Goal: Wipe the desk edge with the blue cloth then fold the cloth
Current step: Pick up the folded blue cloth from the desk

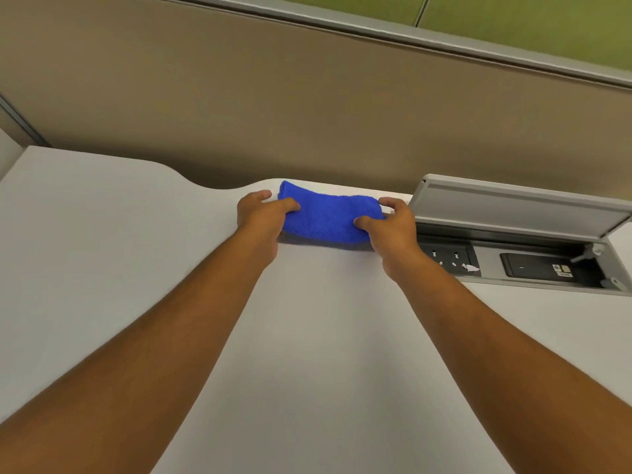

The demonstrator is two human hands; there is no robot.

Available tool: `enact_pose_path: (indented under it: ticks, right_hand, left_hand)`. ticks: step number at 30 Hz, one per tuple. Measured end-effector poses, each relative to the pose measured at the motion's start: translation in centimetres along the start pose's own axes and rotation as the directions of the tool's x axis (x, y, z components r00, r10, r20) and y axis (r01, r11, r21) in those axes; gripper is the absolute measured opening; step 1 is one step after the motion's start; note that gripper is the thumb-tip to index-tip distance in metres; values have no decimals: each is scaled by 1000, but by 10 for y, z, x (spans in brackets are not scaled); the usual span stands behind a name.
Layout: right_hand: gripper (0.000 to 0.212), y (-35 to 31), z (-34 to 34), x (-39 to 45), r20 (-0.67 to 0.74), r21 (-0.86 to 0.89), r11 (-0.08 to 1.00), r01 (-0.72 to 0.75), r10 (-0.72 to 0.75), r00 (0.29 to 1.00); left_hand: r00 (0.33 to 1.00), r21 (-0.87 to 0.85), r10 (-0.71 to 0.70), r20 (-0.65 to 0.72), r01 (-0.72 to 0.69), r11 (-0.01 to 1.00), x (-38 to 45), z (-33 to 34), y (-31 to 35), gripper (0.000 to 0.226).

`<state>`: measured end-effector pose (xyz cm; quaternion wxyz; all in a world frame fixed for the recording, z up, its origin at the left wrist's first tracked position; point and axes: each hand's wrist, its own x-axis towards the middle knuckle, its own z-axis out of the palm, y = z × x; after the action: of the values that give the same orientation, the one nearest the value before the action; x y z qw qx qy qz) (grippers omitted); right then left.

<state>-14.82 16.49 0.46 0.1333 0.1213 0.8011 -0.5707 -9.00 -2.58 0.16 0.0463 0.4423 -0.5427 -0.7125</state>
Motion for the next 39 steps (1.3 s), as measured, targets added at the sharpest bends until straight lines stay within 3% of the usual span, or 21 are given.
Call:
enact_pose_path:
  ticks: [8,11,13,18,21,24,27,30,33,36,39]
  right_hand:
    - [57,-4,-40,-114,201,329,940,-88,21,979]
    - [56,-1,-58,-163,261,364,929,-73,-27,965]
    - [53,3,-71,-190,305,401,913,-70,-62,950]
    - [48,20,-106,-253,435,486,864,-133,-107,894]
    - [46,35,-122,-284,465,489,861,-141,-120,877]
    - [45,49,-131,-311,451,453,886,-104,-127,883]
    - [48,64,-134,-335,342,273,961,47,-143,929]
    - [50,85,-129,-370,222,12,967,255,-251,942]
    - [37,99,-121,-423,392,35,930,367,-351,850]
    - [31,102,-110,-469,560,90,893,440,-411,719]
    - [26,101,-99,-494,575,91,878,470,-431,696]
  left_hand:
    - [994,-144,-75,77,86,986,-120,-71,-24,59]
    - [983,-194,-126,131,150,969,-174,-99,-34,32]
    - [954,-227,-156,254,216,950,-207,-120,-42,23]
    - [842,-257,-128,524,299,919,-279,-168,-68,41]
    - [813,-217,-149,562,318,923,-311,-183,-91,62]
    - [795,-198,-139,591,310,930,-341,-192,-116,54]
    - [840,-229,-104,533,261,938,-371,-195,-139,45]
    - [932,-271,-3,364,109,956,-400,-195,-157,35]
    - [971,-192,84,224,-41,981,-426,-199,-167,30]
    - [976,-175,121,183,-89,980,-448,-209,-167,24]
    - [988,-215,134,80,-114,970,-459,-225,-167,29]
